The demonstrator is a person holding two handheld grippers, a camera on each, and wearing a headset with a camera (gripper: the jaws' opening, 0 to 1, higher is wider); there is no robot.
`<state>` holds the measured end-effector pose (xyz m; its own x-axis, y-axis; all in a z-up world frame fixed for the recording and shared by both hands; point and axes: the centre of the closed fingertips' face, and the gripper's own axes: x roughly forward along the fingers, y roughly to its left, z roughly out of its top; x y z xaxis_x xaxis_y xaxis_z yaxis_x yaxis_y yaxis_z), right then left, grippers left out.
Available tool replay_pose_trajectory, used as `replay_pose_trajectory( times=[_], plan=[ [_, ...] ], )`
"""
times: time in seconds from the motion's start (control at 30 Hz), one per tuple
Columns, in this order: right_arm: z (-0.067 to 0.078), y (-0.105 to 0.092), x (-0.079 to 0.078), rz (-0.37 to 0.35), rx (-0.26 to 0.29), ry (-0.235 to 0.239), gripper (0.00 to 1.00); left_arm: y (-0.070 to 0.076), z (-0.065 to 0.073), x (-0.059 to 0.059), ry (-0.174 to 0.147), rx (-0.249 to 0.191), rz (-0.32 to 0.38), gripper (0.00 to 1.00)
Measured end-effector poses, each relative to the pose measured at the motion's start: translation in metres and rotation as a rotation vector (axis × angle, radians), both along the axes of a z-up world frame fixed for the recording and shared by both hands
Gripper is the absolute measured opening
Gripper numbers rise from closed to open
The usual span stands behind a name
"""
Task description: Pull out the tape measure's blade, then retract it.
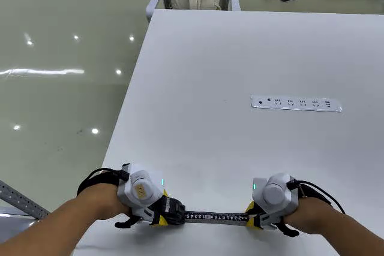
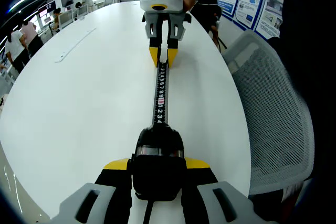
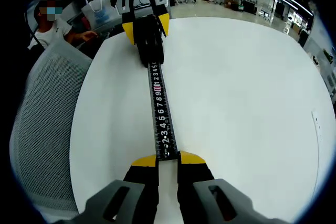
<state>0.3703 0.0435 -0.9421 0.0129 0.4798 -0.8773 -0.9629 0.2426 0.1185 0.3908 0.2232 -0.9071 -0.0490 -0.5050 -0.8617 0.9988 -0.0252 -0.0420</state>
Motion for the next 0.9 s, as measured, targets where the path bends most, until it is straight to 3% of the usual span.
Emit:
replay_pose_trajectory(
  times=[0.9],
  plan=[
    [0.002, -0.015, -0.001, -0.008, -0.012, -0.001, 0.11, 0.000, 0.001, 0.000, 0.002, 0.007, -0.004, 0.33]
  ],
)
